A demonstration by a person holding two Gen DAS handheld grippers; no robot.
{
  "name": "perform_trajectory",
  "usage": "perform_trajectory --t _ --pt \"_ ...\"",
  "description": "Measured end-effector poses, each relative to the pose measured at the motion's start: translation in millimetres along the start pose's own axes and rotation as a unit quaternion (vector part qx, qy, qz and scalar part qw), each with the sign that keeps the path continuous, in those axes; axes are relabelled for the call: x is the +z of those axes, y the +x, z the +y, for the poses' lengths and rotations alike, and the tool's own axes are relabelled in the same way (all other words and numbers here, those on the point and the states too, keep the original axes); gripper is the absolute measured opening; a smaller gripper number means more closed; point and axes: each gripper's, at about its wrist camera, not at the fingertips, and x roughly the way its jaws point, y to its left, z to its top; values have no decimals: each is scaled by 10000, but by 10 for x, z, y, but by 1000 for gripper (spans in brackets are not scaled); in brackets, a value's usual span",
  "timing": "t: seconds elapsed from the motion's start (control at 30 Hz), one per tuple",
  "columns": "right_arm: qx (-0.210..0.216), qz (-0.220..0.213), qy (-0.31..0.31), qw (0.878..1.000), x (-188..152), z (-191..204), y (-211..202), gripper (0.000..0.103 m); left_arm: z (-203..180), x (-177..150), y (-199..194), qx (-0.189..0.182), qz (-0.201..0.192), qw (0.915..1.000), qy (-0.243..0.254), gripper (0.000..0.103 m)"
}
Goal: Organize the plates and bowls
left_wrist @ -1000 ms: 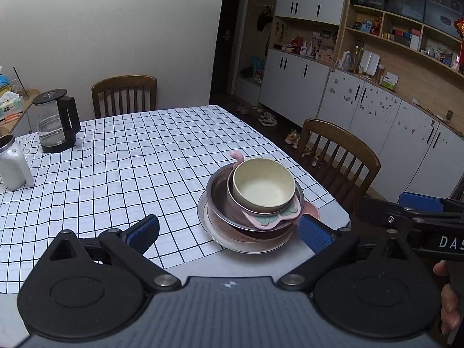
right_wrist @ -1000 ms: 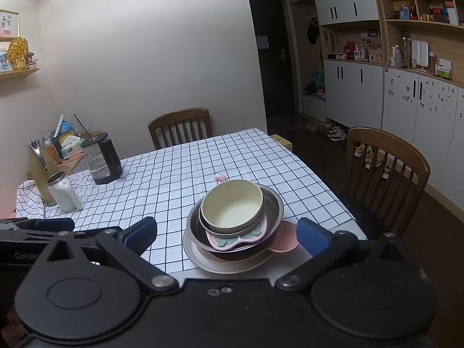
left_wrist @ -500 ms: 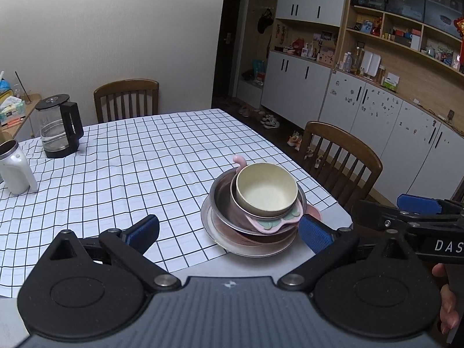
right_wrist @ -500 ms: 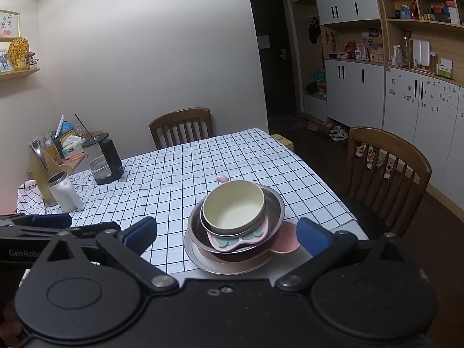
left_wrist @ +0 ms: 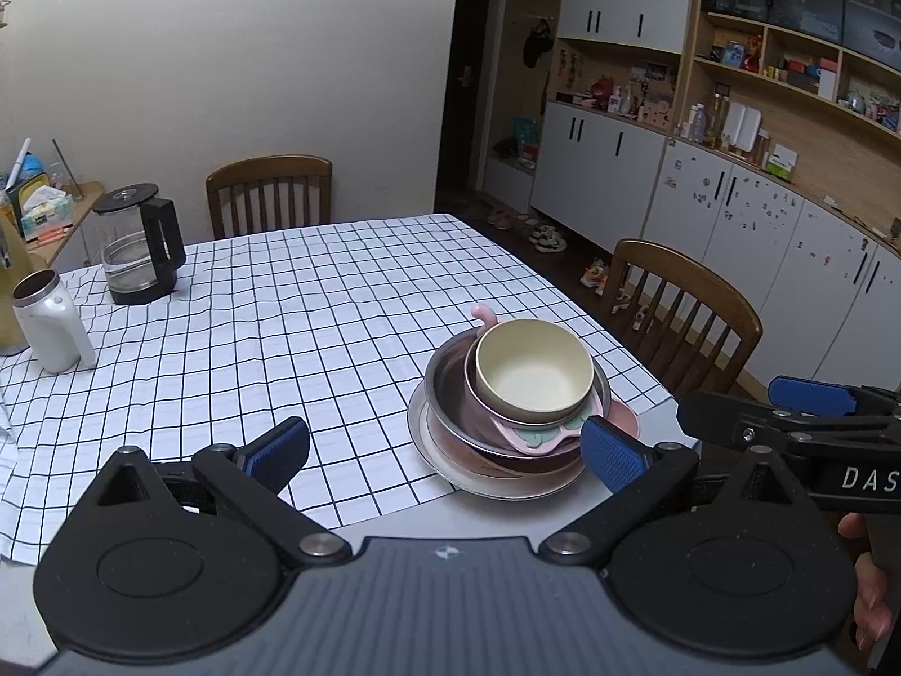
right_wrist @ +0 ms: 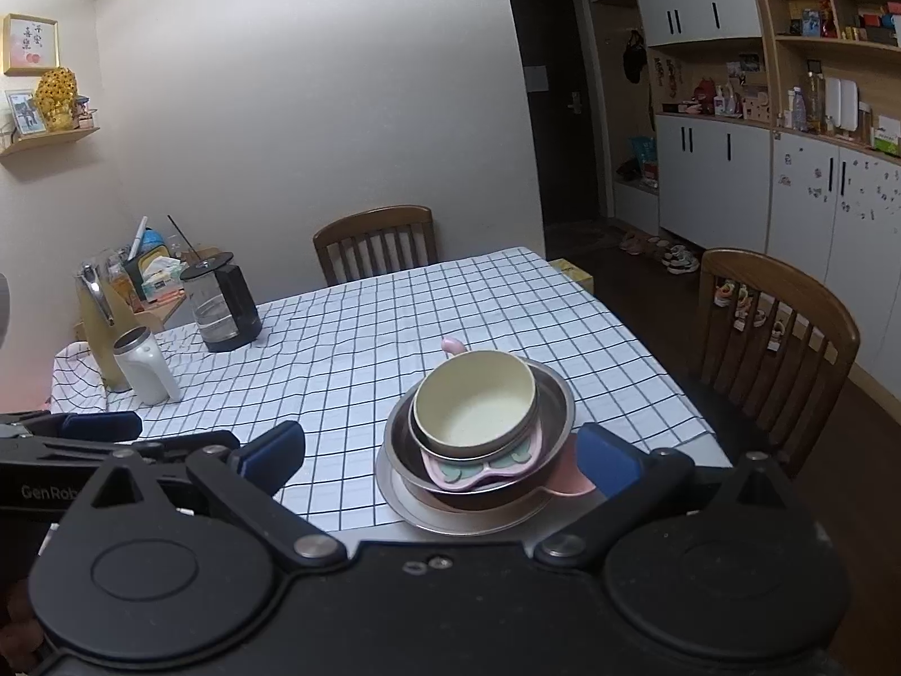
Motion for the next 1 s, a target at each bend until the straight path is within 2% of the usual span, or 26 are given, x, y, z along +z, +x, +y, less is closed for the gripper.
perform_trajectory --t 1.0 --pt "877 349 -445 9945 196 -508 184 103 -588 -40 111 872 47 9942 -632 103"
